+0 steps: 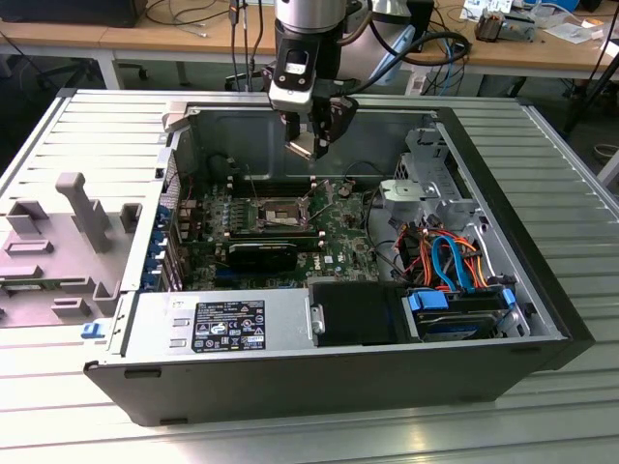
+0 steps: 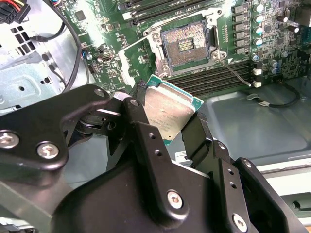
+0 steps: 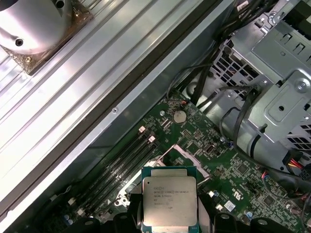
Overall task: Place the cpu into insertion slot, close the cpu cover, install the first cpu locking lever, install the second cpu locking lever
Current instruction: 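Place the cpu into insertion slot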
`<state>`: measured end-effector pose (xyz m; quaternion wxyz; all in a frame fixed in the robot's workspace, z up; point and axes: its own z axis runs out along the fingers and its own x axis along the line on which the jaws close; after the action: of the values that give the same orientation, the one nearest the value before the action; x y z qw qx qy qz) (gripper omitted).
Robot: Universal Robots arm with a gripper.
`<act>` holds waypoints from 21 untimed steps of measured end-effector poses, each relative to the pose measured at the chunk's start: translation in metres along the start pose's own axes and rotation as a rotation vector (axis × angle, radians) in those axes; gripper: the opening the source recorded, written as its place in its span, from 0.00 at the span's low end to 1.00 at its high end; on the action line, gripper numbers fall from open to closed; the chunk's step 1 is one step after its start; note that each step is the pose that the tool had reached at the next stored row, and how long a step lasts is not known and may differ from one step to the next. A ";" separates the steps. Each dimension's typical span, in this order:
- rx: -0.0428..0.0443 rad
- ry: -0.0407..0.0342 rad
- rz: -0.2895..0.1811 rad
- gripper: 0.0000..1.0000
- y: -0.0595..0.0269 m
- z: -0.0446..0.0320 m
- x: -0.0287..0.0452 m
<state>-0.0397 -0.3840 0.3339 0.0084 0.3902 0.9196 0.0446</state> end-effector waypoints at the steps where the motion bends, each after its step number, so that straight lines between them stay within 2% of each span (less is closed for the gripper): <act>1: -0.0001 -0.0001 0.002 0.54 0.0000 0.0000 0.0000; 21: -0.0009 -0.0039 0.044 0.54 -0.0001 0.0007 0.0000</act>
<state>-0.0397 -0.3840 0.3332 0.0094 0.4102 0.9109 0.0444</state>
